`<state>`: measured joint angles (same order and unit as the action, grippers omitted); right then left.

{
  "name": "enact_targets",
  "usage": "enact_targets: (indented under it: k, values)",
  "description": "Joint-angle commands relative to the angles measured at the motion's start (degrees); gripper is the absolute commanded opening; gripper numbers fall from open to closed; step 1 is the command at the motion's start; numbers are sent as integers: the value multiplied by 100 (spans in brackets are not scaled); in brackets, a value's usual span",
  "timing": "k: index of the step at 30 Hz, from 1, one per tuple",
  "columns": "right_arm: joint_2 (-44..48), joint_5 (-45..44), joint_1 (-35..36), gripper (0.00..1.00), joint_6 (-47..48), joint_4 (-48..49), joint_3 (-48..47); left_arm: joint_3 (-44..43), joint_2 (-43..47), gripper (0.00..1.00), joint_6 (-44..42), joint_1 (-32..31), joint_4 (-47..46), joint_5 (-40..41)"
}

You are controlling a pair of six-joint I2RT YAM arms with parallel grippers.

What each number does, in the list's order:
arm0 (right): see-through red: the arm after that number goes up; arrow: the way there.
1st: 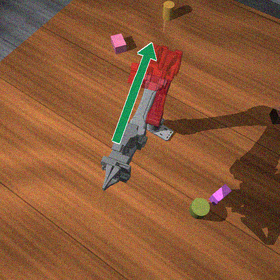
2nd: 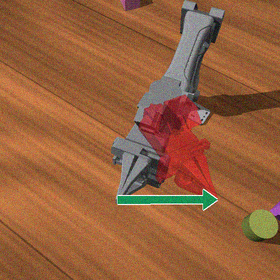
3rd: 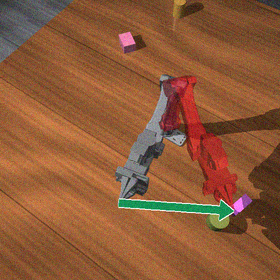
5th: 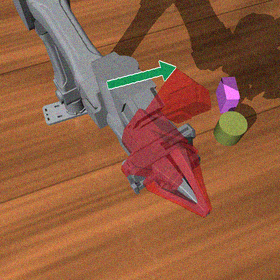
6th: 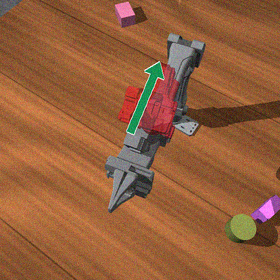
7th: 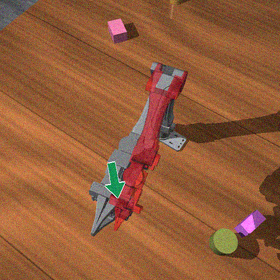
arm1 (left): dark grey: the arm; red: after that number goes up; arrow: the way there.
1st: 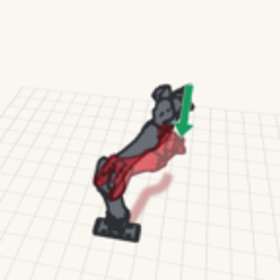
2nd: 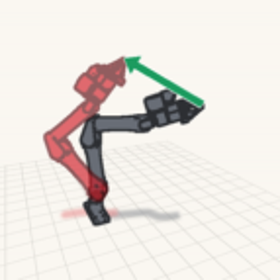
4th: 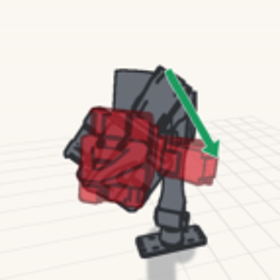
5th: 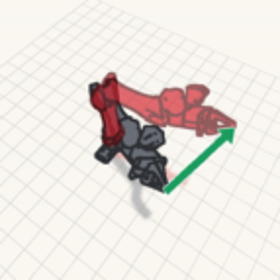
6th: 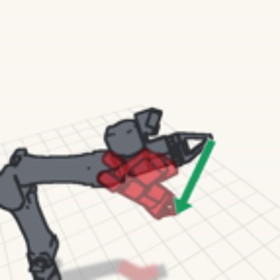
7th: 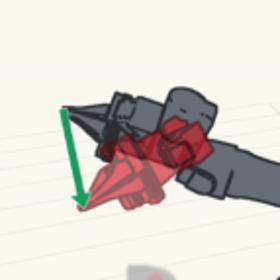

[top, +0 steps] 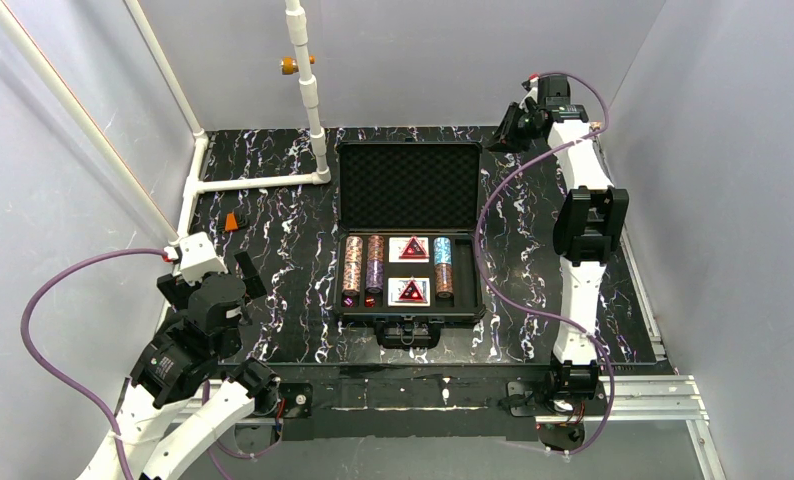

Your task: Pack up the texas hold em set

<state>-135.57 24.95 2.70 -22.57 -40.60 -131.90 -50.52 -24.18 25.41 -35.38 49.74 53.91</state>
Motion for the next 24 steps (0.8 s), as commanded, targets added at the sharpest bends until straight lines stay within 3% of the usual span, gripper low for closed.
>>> enact_targets:
  k: [1, 16, 24]
  values:
    - [3, 425, 91, 23, -5, 136, -286, -81, -77, 98, -18, -23, -10, 73]
    - [-245, 340, 395, 14, 33, 167, -163, -81, -32, 98, -18, -31, -21, 52]
    - [162, 1067, 503, 14, 229, 301, 416, -81, -6, 98, -27, -25, -21, 73]
